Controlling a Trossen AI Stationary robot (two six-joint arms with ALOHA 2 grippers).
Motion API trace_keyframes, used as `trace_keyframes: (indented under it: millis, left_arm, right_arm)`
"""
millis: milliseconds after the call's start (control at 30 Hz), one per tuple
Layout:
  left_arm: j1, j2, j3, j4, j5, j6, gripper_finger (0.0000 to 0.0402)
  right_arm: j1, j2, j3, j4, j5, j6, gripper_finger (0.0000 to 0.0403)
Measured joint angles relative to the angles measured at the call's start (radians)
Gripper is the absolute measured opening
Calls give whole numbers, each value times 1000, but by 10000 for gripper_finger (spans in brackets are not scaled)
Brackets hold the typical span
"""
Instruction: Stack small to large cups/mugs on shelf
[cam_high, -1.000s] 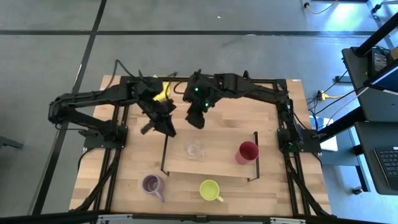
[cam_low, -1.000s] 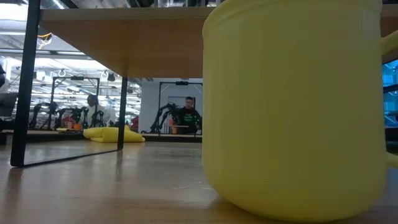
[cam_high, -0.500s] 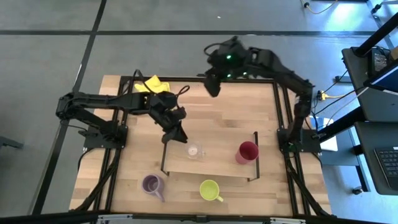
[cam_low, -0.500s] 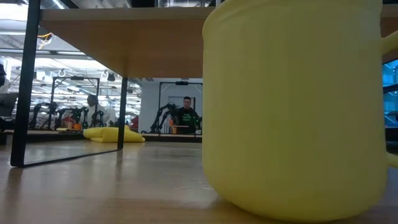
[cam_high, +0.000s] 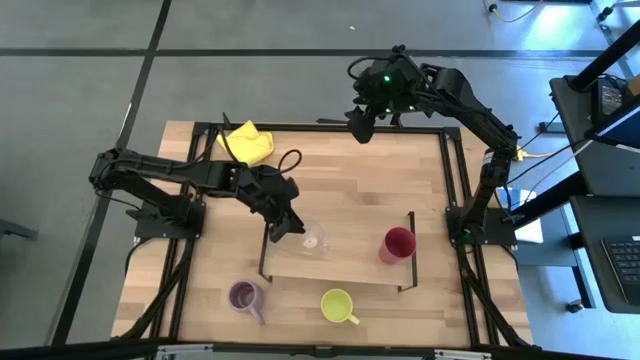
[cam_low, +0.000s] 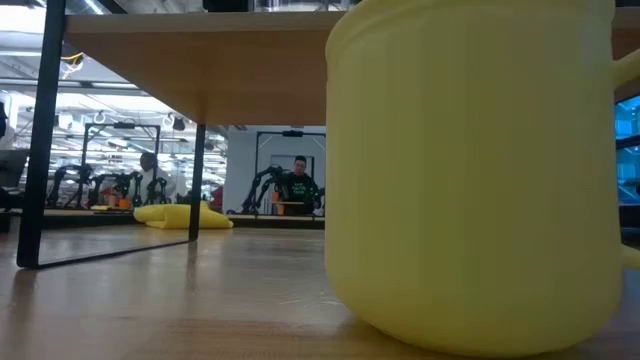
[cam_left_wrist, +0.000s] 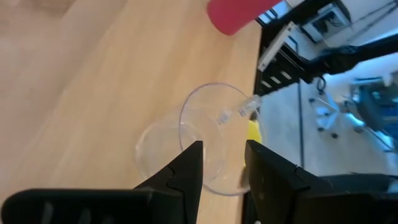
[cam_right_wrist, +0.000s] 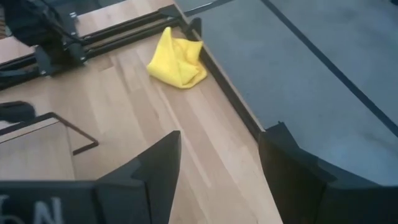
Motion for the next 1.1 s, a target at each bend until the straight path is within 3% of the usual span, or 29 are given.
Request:
trace_keyframes:
  millis: [167,700,1100]
  left_arm:
    - [-9,-1,1,-2,-50,-6,114]
    - [-9,-7,0,33,-80,-24,112]
    - [-9,-2,0,-73,-121,23,112]
  right_arm:
    - [-5,0,0,3,-1,-24,216]
    - [-50,1,0,-28,-4,-52,216]
    - [-96,1,0,-29,-4,-53,216]
